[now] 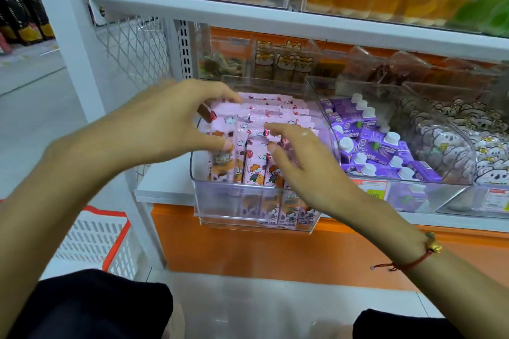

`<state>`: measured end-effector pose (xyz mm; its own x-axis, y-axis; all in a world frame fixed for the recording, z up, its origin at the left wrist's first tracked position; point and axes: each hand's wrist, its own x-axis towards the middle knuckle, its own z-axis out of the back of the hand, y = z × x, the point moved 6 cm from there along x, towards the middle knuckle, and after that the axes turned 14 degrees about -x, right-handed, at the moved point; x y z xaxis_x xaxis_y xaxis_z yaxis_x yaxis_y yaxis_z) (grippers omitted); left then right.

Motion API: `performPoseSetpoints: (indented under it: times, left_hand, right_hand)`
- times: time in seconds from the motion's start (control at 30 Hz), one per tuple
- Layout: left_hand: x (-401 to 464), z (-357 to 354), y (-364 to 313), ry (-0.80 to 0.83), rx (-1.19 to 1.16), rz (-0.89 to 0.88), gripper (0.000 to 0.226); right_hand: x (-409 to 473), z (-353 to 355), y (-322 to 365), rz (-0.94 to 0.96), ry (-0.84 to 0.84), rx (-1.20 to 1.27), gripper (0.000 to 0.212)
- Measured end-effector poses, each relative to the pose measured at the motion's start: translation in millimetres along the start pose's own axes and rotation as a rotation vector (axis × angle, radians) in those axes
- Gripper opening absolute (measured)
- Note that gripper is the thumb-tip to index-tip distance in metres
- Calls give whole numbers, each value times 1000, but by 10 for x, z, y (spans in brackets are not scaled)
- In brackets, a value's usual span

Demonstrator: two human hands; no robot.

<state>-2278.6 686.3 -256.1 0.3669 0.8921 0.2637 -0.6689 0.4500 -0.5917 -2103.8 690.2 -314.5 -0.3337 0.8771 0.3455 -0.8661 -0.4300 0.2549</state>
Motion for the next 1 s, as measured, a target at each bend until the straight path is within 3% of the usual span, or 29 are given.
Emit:
performPoseSetpoints:
  times: [0.1, 0.27, 0.47, 0.83, 1.0]
  left_hand:
    - [50, -168, 72, -10, 182, -14, 55]
    - [184, -465, 100, 70, 414, -125, 55]
    - [153, -433, 191, -14, 246, -133, 47]
    - [176, -552, 226, -20, 442, -189, 44]
    - [175, -579, 238, 17, 495, -178, 53]
  right_hand:
    - [-33, -183, -22, 109, 141, -330, 47]
    - [-54, -185, -17, 125, 130, -340, 47]
    - [-55, -190, -19, 136, 136, -352, 48]
    - [-74, -142, 24, 143, 90, -414, 46]
    - [-94, 22, 56, 190, 10, -535, 34]
